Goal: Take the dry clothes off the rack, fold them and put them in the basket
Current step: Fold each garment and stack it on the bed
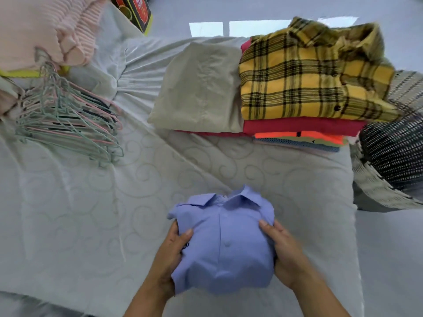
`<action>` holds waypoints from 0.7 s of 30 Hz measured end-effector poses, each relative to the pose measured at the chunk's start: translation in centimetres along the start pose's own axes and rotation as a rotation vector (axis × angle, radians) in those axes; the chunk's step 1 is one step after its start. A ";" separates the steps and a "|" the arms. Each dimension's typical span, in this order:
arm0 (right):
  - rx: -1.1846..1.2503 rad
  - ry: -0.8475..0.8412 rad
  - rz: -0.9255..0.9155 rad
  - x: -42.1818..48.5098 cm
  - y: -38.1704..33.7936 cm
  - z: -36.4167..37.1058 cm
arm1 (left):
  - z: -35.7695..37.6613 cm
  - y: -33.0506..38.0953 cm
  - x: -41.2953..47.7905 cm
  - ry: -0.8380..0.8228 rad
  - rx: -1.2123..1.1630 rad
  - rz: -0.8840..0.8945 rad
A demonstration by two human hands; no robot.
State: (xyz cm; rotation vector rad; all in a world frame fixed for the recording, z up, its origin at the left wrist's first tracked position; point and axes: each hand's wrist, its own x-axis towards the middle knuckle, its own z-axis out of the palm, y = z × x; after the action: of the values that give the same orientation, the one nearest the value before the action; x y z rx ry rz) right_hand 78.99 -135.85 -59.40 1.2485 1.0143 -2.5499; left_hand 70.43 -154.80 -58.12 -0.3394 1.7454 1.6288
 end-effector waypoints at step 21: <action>-0.196 -0.184 -0.671 -3.9 -37.1 -2.4 | 24.4 29.0 4.7 -0.274 -0.155 0.497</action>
State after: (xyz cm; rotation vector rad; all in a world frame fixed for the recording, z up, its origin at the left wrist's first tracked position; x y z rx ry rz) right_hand 68.81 -106.63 -38.48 0.6760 1.8256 -2.8347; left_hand 56.63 -125.49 -37.94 0.2638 1.5717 2.0520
